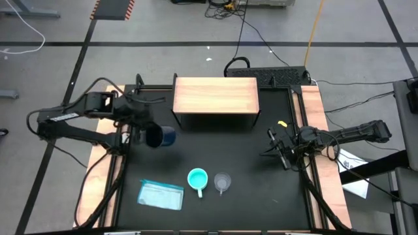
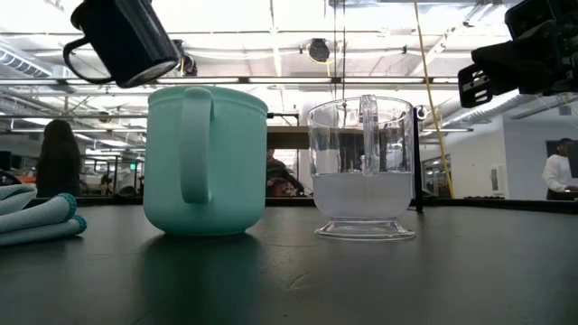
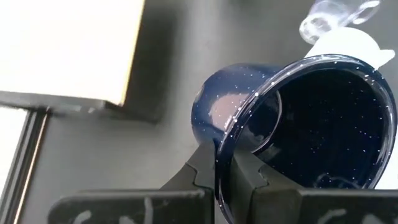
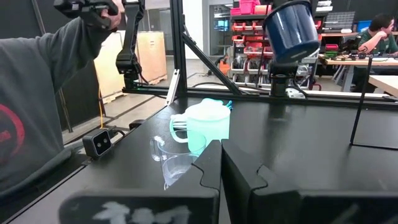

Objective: Stack small to large cups/mugs on shelf
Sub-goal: Put the dark blue mug on the shelf

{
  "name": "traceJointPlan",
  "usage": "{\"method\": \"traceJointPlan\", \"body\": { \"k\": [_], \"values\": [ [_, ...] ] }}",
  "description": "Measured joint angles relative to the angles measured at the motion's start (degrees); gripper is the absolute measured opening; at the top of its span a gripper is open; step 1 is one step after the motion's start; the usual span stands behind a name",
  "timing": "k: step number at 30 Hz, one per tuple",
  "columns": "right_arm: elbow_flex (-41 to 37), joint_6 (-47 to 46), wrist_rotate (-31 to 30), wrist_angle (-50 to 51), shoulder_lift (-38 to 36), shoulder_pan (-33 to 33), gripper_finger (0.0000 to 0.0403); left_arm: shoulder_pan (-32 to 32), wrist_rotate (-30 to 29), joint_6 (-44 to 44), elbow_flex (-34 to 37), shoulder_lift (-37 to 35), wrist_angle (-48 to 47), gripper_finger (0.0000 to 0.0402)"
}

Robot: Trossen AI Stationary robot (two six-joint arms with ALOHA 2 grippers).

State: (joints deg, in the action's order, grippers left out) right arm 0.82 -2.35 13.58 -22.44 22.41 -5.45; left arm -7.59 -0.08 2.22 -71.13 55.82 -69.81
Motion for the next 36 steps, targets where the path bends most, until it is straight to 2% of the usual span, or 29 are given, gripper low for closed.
{"method": "traceJointPlan", "body": {
  "k": [5, 12, 20, 25, 28, 36],
  "values": [
    [0.0, 0.0, 0.0, 0.0, 0.0, 0.0, 0.0000, -1.3, -1.7, -1.2, 0.0, 0.4, -1.6, 0.0016],
    [0.0, 0.0, 0.0, 0.0, 0.0, 0.0, 0.0000, -1.6, -1.6, 2.3, 0.0, 1.3, -1.9, 0.0015],
    [0.0, 0.0, 0.0, 0.0, 0.0, 0.0, 0.0000, -2.0, -1.4, 5.4, 0.0, 1.2, 1.7, 0.0015],
    [0.0, 0.2, 0.0, 0.0, 0.0, 0.0, 0.0000, -5.8, 1.0, 8.3, -0.4, 1.3, 5.8, 0.0015],
    [0.0, 0.2, 0.0, 0.0, 0.0, 0.0, 0.0000, -8.8, 4.2, 9.4, -2.7, 3.2, 7.4, 0.0015],
    [0.0, 0.2, 0.0, 0.0, 0.0, 0.0, 0.0000, -12.6, 7.3, 13.7, -14.3, 12.4, 7.1, 0.0015]
  ]
}}
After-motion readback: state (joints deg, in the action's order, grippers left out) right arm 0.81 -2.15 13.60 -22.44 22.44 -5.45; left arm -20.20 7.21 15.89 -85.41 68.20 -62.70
